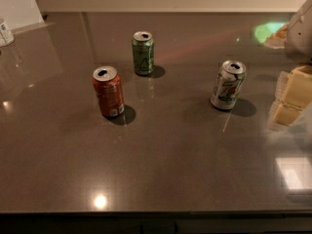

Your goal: Move 7up can near coke can

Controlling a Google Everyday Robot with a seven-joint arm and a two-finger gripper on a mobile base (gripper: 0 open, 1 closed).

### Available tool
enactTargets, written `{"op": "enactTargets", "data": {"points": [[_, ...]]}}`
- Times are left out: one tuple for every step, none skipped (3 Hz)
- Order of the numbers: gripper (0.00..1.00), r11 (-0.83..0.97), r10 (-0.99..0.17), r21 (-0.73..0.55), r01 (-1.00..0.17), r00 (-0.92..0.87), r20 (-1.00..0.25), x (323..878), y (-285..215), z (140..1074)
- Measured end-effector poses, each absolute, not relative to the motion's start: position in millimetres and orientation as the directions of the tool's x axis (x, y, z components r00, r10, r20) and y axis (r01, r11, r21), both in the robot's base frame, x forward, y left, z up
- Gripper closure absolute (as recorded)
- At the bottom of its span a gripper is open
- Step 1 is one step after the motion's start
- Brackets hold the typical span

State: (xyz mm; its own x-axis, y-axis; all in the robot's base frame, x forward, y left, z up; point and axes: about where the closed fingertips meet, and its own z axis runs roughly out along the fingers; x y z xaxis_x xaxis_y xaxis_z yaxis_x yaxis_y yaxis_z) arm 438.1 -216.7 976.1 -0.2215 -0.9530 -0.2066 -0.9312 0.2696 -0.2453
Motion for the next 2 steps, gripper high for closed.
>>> {"op": "enactTargets", "data": {"points": [[0.0, 0.268, -0.953, -0.25, -0.931, -0.217, -0.213, 439.8, -214.2, 977.5], [0.0, 0.312, -0.931, -0.251, -0.916, -0.243, -0.272, 459.6, -207.9, 975.5]]}}
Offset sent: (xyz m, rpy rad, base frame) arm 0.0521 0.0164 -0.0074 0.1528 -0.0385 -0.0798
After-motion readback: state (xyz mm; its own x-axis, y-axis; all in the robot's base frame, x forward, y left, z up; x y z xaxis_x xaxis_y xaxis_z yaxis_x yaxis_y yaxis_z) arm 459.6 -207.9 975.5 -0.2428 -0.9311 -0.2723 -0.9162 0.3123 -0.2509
